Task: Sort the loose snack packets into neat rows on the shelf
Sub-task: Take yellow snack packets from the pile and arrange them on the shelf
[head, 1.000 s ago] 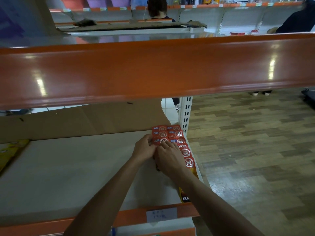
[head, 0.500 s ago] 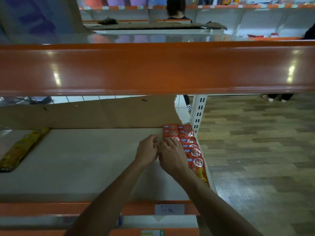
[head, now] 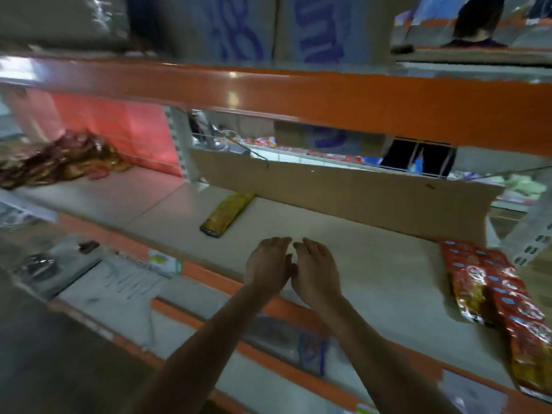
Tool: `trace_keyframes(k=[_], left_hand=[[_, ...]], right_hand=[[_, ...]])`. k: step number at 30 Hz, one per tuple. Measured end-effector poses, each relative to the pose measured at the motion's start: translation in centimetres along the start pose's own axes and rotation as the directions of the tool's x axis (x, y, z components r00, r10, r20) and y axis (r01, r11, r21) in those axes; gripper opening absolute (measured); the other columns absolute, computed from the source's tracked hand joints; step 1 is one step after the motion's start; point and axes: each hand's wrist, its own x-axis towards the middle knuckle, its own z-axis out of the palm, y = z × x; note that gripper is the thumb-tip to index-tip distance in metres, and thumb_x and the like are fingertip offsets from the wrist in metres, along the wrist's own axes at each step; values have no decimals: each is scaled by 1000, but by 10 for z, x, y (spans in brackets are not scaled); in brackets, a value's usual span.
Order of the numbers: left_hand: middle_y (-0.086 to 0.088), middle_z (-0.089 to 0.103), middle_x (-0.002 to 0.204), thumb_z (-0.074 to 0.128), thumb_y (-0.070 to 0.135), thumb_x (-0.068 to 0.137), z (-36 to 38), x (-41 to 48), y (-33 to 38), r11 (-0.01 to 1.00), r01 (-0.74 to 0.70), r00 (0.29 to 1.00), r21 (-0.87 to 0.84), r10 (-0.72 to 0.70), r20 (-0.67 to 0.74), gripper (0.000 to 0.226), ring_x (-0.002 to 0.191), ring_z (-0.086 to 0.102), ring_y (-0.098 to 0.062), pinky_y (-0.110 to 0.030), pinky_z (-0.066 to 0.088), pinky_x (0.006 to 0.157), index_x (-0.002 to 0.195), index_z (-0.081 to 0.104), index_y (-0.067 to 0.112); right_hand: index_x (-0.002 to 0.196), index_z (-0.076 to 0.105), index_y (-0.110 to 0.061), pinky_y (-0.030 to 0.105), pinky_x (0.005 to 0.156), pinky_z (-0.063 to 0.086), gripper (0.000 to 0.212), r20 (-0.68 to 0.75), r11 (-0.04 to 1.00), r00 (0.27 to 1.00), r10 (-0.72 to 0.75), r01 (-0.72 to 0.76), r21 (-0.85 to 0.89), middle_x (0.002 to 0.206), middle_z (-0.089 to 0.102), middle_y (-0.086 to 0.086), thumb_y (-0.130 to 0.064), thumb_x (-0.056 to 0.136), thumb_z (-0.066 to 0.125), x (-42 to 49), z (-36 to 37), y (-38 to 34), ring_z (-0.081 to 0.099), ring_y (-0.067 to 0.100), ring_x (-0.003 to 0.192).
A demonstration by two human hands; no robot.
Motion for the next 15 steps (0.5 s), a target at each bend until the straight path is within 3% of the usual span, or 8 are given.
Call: trace_keyframes(k=[3,6,9,13,15], left_hand=[[-9,58,131,49,25,93,-40,-17,-73,999,27,997,44,-24,-70,42,122,51,-28,-37,44,96,132,54,12],[-12,67,112,57,25,80,-73,-34,-143,994,68,986,85,-55,-156,40,107,61,-34,-42,51,83,116,64,9],[-8,61,126,57,27,88,-101,-48,-198,977,136,978,163,-106,-179,42,122,52,-30,-42,45,93,127,58,10],[-2,52,138,49,33,96,-125,-61,-265,958,231,954,170,-189,-232,42,132,41,-23,-39,37,102,134,50,15],[0,50,141,48,35,96,-136,-63,-297,950,276,938,145,-233,-256,42,133,39,-21,-38,37,102,135,48,18]], right_hand=[[137,46,-4,41,115,22,52,34,999,999,-42,41,27,147,40,19,-12,88,57,20,31,-70,36,32,137],[122,59,-1,45,102,40,49,-1,993,994,-111,111,42,127,58,20,-8,74,66,37,64,-132,54,38,117],[110,64,-2,47,93,49,45,15,984,988,-157,155,85,114,64,20,-10,67,71,55,92,-188,60,40,107],[132,51,-10,36,110,29,45,83,971,968,-236,233,44,141,47,12,-17,88,59,76,113,-258,39,28,134],[135,47,-13,33,111,26,44,81,963,960,-267,264,47,144,44,8,-22,93,55,92,128,-286,35,25,136]])
